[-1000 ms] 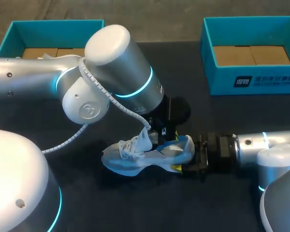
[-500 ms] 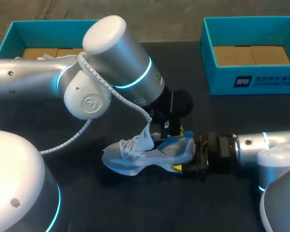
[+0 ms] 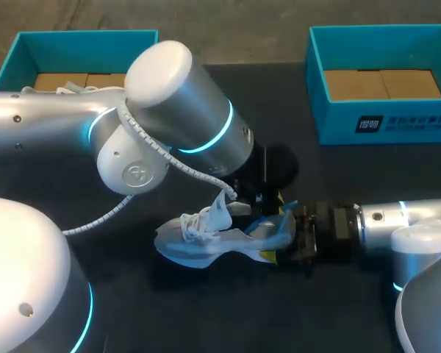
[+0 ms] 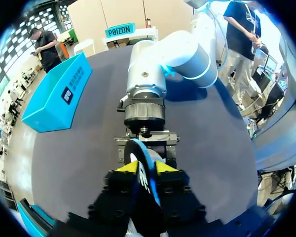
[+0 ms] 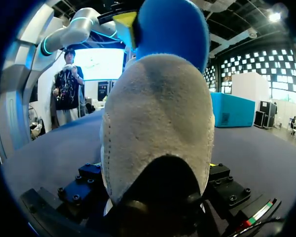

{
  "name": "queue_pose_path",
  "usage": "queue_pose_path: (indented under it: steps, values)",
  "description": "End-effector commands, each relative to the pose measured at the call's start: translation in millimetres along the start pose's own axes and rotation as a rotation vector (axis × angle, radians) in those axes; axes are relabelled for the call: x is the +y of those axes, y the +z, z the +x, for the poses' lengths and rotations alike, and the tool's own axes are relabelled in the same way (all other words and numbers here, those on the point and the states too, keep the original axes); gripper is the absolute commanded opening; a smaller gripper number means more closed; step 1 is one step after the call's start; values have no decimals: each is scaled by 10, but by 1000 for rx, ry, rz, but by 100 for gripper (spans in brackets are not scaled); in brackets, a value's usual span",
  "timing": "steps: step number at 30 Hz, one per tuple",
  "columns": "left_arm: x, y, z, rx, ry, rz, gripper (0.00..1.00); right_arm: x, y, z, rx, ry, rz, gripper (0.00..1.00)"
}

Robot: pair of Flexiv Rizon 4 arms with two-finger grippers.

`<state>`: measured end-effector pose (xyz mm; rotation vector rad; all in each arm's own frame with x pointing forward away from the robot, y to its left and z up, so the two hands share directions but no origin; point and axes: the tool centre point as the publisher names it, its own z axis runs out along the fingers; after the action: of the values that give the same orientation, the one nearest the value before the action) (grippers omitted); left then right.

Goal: Take the shoe out of the shoebox, open the shoe tongue, remove and reinsert the insole, then place the shoe into the shoebox

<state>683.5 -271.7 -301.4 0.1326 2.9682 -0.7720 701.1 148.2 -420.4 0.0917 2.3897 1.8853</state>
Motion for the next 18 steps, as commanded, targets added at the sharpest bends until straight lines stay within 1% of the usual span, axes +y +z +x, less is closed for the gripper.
queue_pose_path:
  steps: [1,5,9,12,14,18]
  values:
    - [-1,-7,58,-35,-3,3,82,6,8,10,-2,0,4,0]
    - [69,-70,136,-89,0,12,84,6,8,10,-2,0,4,0]
    - [170,-78,160,-128,-17,15,79,6,8,10,-2,0,4,0]
    - [232,-70,163,-131,-24,19,76,6,8,10,-2,0,4,0]
    - [269,-71,160,-151,-32,22,69,6,8,10,-2,0,4,0]
    - [314,-46,142,-173,-30,19,52,6,8,10,-2,0,4,0]
